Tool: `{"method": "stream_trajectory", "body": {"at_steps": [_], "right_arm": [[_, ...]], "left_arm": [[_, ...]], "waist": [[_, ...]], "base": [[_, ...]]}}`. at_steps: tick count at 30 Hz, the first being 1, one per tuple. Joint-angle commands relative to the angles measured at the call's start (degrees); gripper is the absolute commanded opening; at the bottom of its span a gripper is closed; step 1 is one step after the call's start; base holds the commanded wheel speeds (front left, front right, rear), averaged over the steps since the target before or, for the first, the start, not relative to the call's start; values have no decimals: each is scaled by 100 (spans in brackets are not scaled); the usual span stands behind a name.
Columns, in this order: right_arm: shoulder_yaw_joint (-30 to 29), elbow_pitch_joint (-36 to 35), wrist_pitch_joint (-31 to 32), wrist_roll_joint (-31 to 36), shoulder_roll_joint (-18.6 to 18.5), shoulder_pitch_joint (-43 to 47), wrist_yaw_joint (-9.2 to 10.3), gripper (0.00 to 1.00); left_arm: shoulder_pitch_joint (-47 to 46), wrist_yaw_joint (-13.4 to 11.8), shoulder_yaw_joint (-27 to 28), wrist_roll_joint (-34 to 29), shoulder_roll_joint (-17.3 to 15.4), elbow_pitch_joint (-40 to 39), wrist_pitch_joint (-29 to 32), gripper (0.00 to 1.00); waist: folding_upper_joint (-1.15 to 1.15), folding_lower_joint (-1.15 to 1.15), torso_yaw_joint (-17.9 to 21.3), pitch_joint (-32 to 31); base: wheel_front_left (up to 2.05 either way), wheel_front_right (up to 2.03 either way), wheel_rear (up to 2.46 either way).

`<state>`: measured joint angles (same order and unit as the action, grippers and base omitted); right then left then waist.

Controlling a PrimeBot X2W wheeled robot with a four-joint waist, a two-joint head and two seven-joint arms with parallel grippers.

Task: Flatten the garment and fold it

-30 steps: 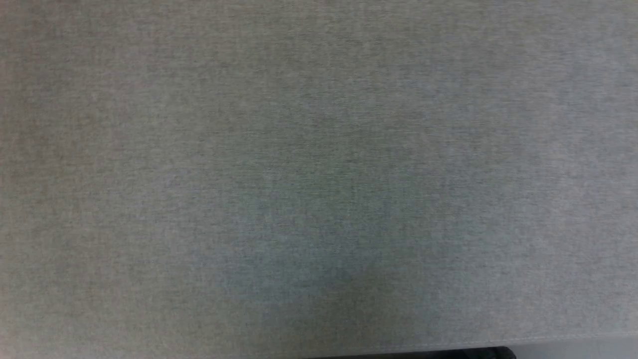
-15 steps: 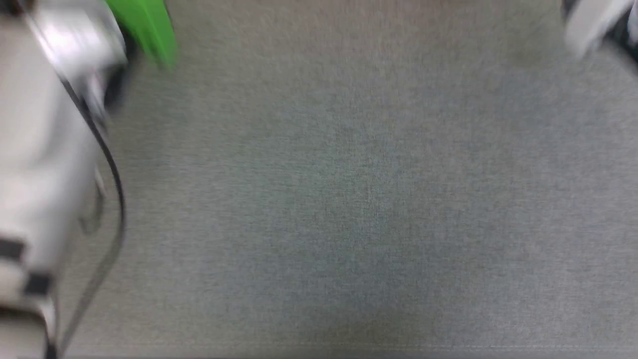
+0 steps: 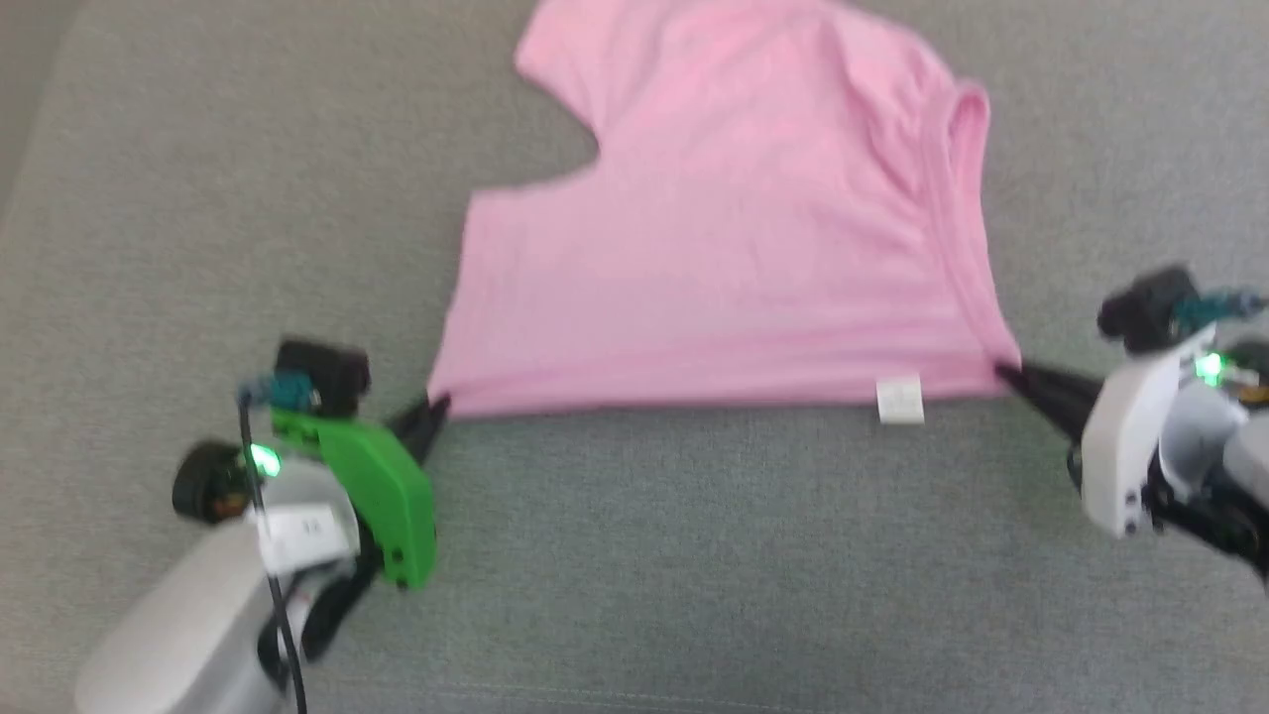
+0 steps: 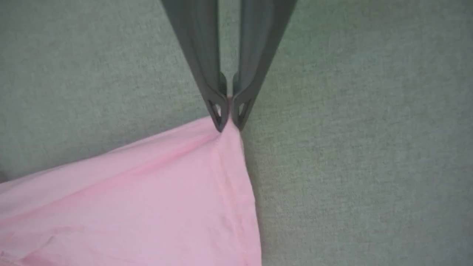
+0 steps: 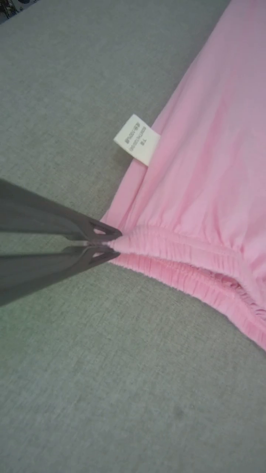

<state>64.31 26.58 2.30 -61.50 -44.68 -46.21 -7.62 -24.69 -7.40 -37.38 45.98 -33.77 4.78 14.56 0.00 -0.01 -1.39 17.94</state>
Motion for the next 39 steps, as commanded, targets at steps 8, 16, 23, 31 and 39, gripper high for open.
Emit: {"method": "stream_trajectory", "body": {"at_steps": [8, 16, 23, 31, 39], "right_arm": [[-214, -490, 315, -137, -514, 1022, 13, 0], [-659, -1268, 713, -340, -1045, 1949, 13, 0], [-1320, -1733, 841, -452, -1146, 2471, 13, 0], [-2293, -2138, 1052, -586, -924, 2460, 13, 0], [-3153, -2123, 1537, -327, -351, 1887, 13, 0]], "left_arm": [[1228, -412, -235, 227, -446, -1000, 268, 0], [2128, -744, -355, 397, -785, -1800, 380, 0], [1979, -823, -211, 304, -867, -2187, 305, 0], [984, -772, 79, 190, -740, -2402, 472, 0], [-264, -617, 295, 31, -542, -2166, 688, 0]], "waist": [[0, 1, -80, -997], [0, 1, 47, -1261], [0, 1, 175, -1195], [0, 1, 325, -688], [0, 1, 426, 130]], "base": [[0, 0, 0], [0, 0, 0], [0, 0, 0], [0, 0, 0], [0, 0, 0]]}}
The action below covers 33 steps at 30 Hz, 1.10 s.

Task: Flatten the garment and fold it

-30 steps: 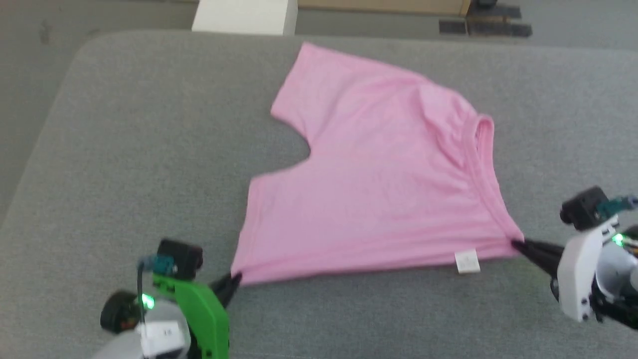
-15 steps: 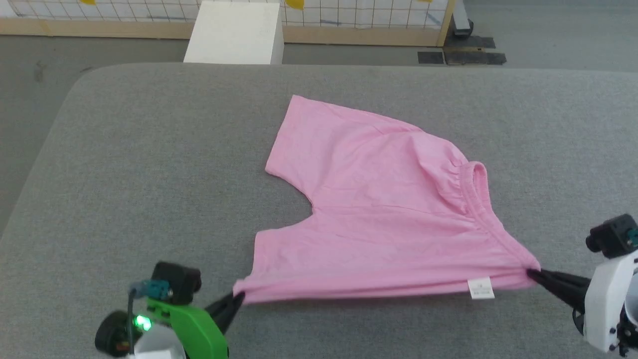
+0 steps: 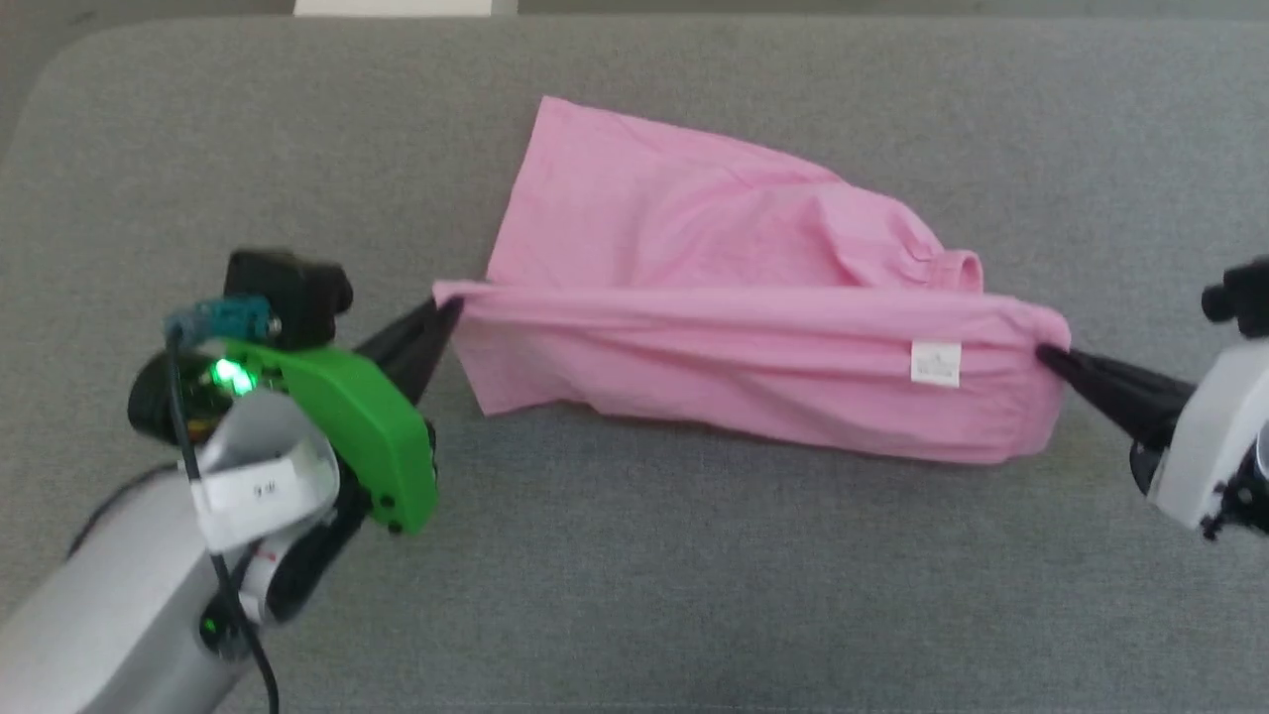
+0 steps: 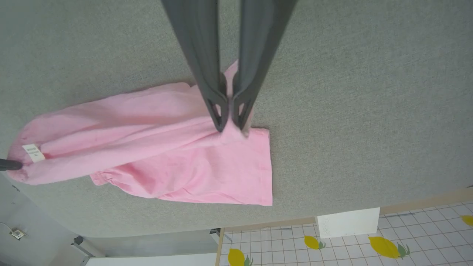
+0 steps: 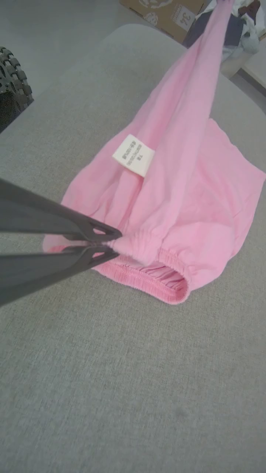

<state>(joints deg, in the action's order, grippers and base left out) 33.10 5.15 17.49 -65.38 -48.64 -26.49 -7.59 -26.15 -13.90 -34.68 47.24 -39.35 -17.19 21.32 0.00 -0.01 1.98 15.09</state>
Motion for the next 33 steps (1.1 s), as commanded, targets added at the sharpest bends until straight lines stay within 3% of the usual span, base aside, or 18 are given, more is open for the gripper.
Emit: {"method": "stream_trajectory", "body": {"at_steps": [1, 18, 33], "right_arm": [[-100, 58, 84, 137, 129, -171, 10, 0], [-1239, 720, 1044, 1635, 1717, -1308, 10, 0], [-1853, 717, 1138, 2580, 2422, -1398, 10, 0]], "left_arm": [[-259, 67, 24, -125, 38, 95, 41, 0], [-2798, 704, -255, -718, 761, 2229, 429, 0], [-3722, 1065, -387, -975, 1088, 3598, 127, 0]], "waist": [[0, 1, 98, 505], [0, 1, 321, 1505], [0, 1, 472, 1868]], "base": [[0, 0, 0], [0, 0, 0], [0, 0, 0]]}}
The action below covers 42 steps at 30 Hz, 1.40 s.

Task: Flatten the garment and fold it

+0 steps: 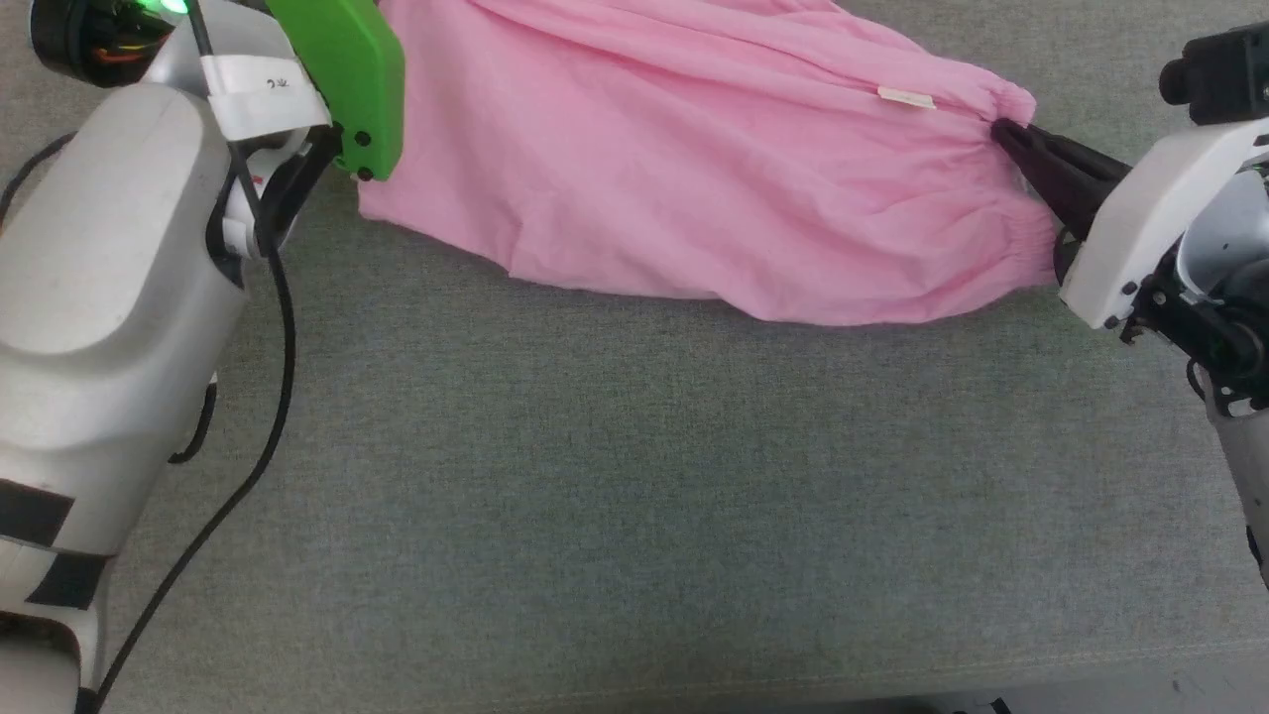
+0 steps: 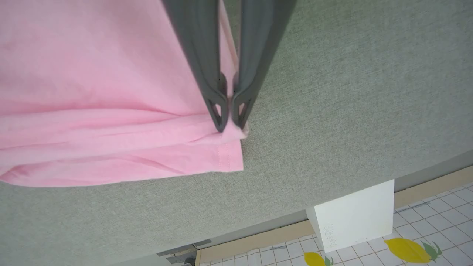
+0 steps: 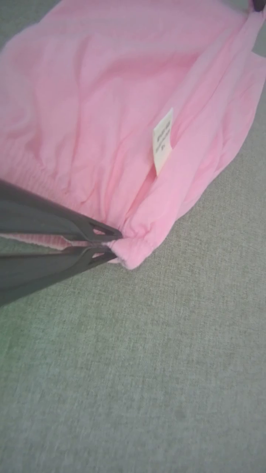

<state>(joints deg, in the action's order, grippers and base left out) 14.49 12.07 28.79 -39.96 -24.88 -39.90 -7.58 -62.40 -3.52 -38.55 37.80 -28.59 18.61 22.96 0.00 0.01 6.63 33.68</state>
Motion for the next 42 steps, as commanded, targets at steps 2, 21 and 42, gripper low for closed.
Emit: {"method": "stream_trajectory", "body": {"at_steps": [2, 21, 42], "right_arm": [[-20, 62, -16, 115, 100, -61, 9, 3], [-98, -435, -817, 652, -450, 892, 9, 100], [-1863, -285, -696, 1810, 871, 2640, 9, 100]], "left_arm": [[-94, 46, -27, -53, 66, 139, -141, 77], [1233, -27, 357, 153, 87, 64, -2267, 100], [4886, -1770, 345, -402, -556, -2001, -3649, 100]], "waist": [[0, -1, -5, -12], [0, -1, -522, -1885], [0, -1, -1242, -2517]], "base": [[0, 0, 0], [0, 0, 0], [0, 0, 0]]}}
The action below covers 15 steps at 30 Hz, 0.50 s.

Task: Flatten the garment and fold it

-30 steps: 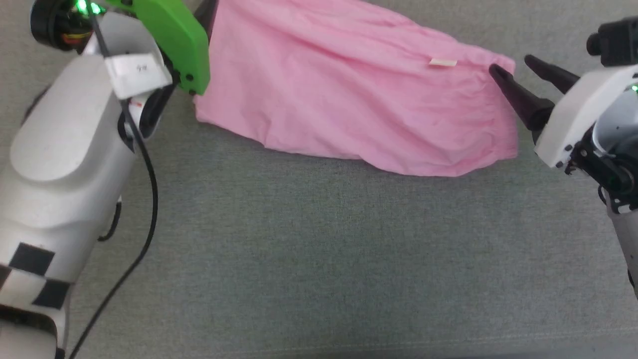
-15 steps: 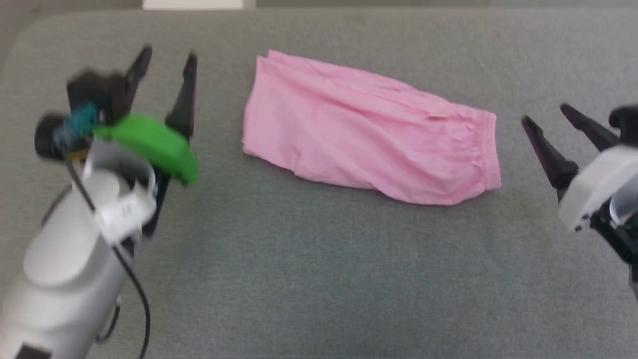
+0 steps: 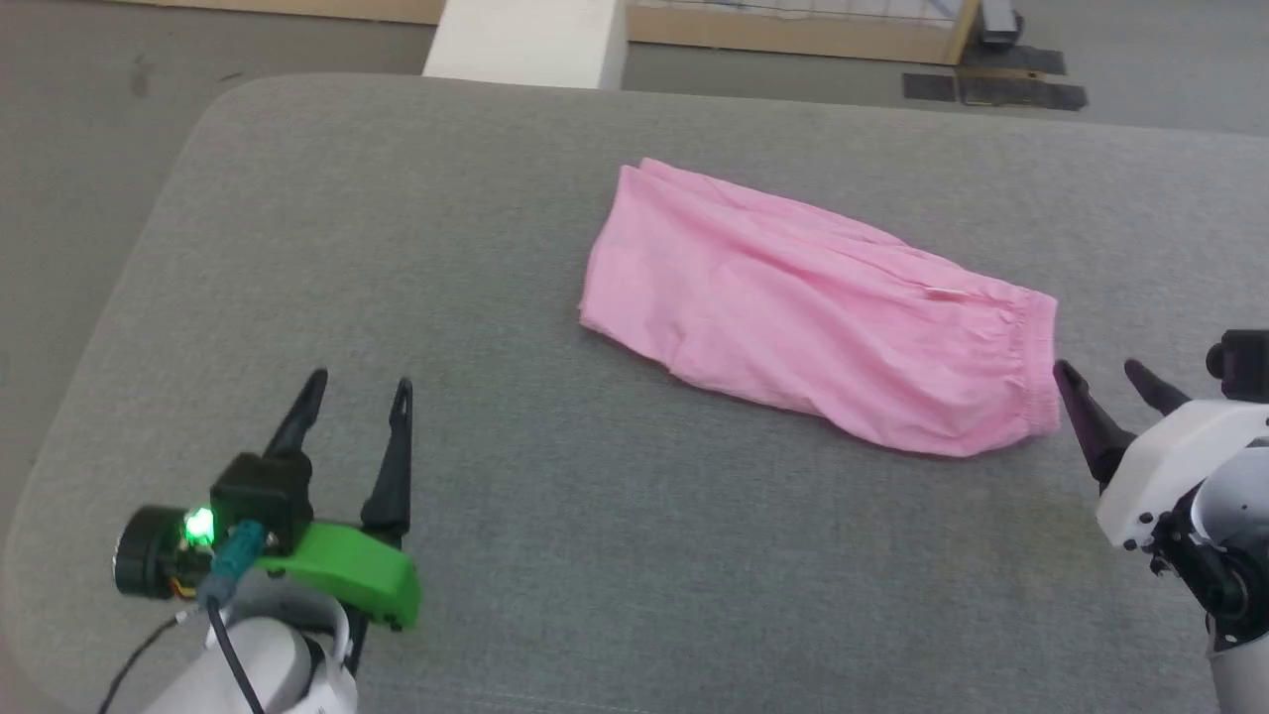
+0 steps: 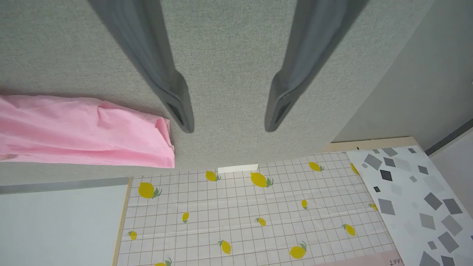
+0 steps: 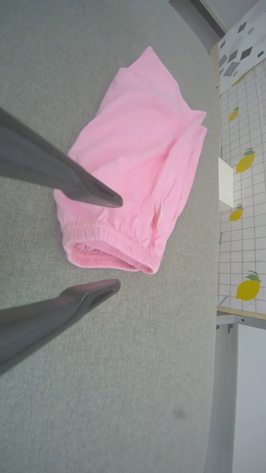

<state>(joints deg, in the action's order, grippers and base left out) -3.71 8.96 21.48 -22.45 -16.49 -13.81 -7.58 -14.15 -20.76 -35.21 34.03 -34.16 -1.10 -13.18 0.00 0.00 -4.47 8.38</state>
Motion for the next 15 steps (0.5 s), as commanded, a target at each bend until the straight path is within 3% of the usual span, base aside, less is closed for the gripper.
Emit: {"method": "stream_trajectory", "body": {"at_steps": [1, 6, 15], "right_arm": [[-141, 72, 131, 111, 92, 7, 9, 100], [-604, 369, 641, 360, 389, -225, 9, 100], [-1218, 1015, 1169, 1163, 518, -660, 9, 100]], "left_arm": [[122, -84, 0, -45, 17, -72, -48, 100], [271, -103, -204, -190, 100, -202, -76, 100], [125, -71, -255, -231, 258, -206, -101, 100]], "waist": [[0, 0, -176, 35], [0, 0, -429, 188], [0, 0, -787, 516]], "base": [[0, 0, 0], [0, 0, 0], [0, 0, 0]]}}
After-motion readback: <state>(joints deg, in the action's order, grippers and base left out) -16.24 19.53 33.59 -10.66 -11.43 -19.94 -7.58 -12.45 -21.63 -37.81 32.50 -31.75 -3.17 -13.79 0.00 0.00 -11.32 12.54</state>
